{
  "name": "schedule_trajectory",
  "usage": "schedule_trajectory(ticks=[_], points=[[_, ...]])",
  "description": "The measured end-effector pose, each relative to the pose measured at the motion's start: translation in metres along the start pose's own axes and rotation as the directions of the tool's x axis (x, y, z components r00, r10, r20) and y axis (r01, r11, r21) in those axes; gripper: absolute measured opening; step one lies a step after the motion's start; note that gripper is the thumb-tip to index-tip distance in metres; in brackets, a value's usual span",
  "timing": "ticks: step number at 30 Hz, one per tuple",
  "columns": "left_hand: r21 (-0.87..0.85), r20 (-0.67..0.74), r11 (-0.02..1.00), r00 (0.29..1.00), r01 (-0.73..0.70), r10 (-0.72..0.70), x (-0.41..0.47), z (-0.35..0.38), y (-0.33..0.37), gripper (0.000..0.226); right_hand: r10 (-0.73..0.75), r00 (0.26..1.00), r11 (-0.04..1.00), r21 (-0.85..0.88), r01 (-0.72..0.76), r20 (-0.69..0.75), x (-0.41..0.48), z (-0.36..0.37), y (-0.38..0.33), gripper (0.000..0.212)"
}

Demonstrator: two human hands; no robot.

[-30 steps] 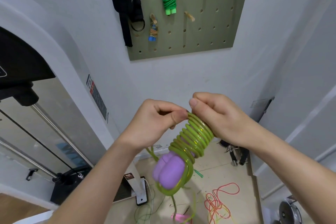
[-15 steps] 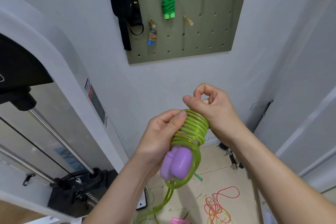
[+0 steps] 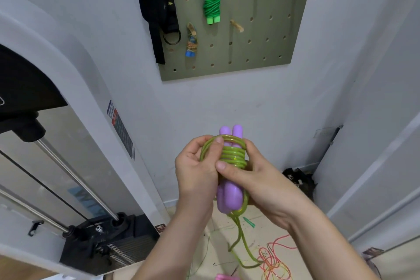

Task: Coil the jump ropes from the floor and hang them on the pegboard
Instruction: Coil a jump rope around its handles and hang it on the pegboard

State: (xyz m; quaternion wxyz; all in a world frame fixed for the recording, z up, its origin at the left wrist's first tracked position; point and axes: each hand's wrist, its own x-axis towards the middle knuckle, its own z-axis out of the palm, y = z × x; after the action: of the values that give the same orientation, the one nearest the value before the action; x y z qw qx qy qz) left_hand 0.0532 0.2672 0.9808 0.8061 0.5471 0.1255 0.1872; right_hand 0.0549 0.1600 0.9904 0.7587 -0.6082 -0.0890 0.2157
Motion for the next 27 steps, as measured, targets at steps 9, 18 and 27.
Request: schedule_trajectory(ticks=[9,18,27], points=[[0.130,0.321,0.991,0.947,-0.011,-0.031,-0.004,0.000,0.013,0.011,-0.145,0.958,0.988,0.005,0.151,-0.249,-0.005,-0.005,0.000,0.020],[0.138,0.403,0.989,0.910,0.043,-0.096,0.018,-0.025,0.019,0.015,-0.221,0.967,0.973,-0.092,0.211,-0.126,-0.013,-0.019,-0.004,0.026],[0.074,0.881,0.949,0.425,0.306,-0.206,0.027,-0.047,0.018,0.036,-0.168,0.901,0.985,0.027,0.172,0.399,-0.028,-0.035,-0.012,0.035]])
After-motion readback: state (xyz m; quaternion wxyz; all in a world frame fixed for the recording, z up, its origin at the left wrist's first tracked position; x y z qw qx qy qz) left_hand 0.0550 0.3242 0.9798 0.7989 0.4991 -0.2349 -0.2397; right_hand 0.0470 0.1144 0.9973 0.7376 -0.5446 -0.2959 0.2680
